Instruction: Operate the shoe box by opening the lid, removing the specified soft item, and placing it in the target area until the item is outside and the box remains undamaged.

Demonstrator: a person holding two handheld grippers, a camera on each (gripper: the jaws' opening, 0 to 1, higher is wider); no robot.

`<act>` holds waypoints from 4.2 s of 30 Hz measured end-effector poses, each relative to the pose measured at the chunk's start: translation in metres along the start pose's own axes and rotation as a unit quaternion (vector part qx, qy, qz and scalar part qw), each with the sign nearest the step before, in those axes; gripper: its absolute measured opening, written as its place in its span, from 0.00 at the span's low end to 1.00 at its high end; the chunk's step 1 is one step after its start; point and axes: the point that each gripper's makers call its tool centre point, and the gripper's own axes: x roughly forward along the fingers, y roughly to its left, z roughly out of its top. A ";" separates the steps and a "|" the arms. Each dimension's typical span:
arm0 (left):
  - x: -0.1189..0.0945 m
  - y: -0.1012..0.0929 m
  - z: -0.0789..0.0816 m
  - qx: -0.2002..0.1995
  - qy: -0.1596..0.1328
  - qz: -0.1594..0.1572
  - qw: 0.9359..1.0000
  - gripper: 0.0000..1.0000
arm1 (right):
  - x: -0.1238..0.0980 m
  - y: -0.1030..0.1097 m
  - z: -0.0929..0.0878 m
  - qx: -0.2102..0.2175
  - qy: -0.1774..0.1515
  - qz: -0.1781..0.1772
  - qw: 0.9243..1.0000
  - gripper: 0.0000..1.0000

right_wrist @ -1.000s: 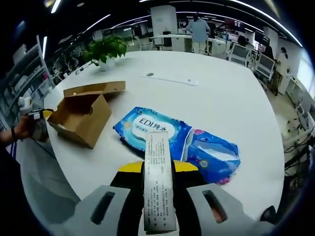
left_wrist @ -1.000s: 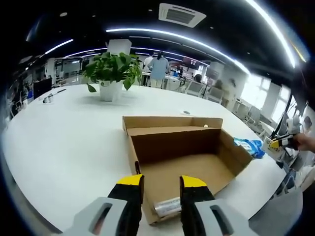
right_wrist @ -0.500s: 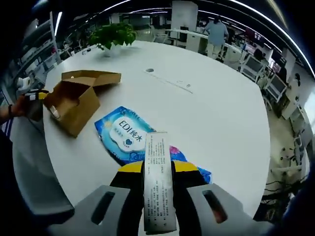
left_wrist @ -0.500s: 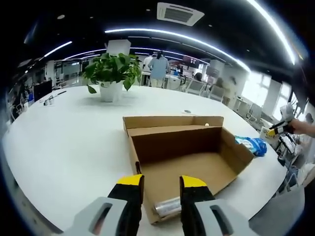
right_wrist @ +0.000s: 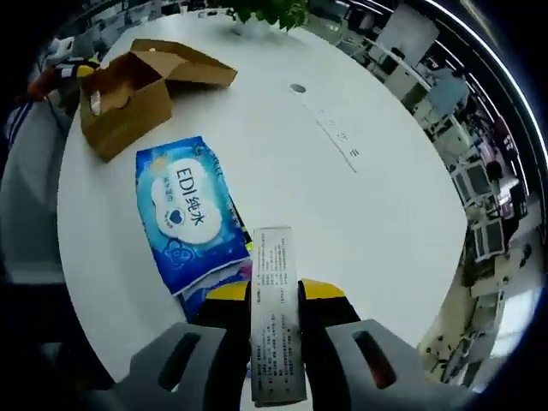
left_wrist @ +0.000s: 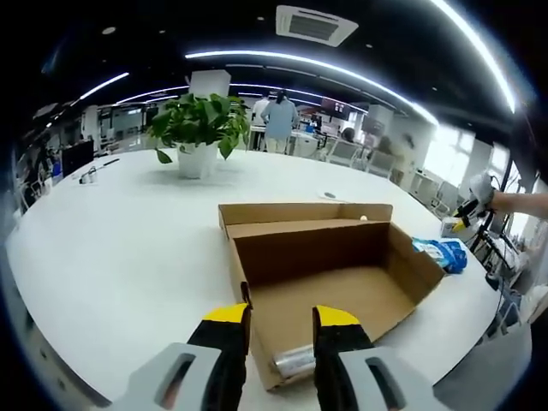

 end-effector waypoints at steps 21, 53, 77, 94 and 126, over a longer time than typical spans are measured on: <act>0.001 0.003 -0.003 0.007 0.007 0.005 1.000 0.29 | 0.044 -0.002 -0.028 -0.069 0.074 0.042 0.994 0.19; 0.000 0.003 -0.002 -0.008 0.001 0.002 1.000 0.29 | 0.040 0.003 -0.042 -0.122 0.133 0.053 0.982 0.18; 0.000 0.003 -0.004 -0.032 -0.003 -0.015 0.999 0.29 | -0.021 0.004 0.045 0.125 -0.070 -0.013 0.990 0.27; 0.000 0.002 -0.005 -0.030 0.003 -0.013 0.999 0.29 | -0.023 0.122 0.096 0.365 -0.258 0.056 0.893 0.31; 0.003 0.000 -0.007 0.057 0.054 0.014 0.997 0.30 | -0.022 0.246 0.093 0.395 -0.298 0.110 0.862 0.37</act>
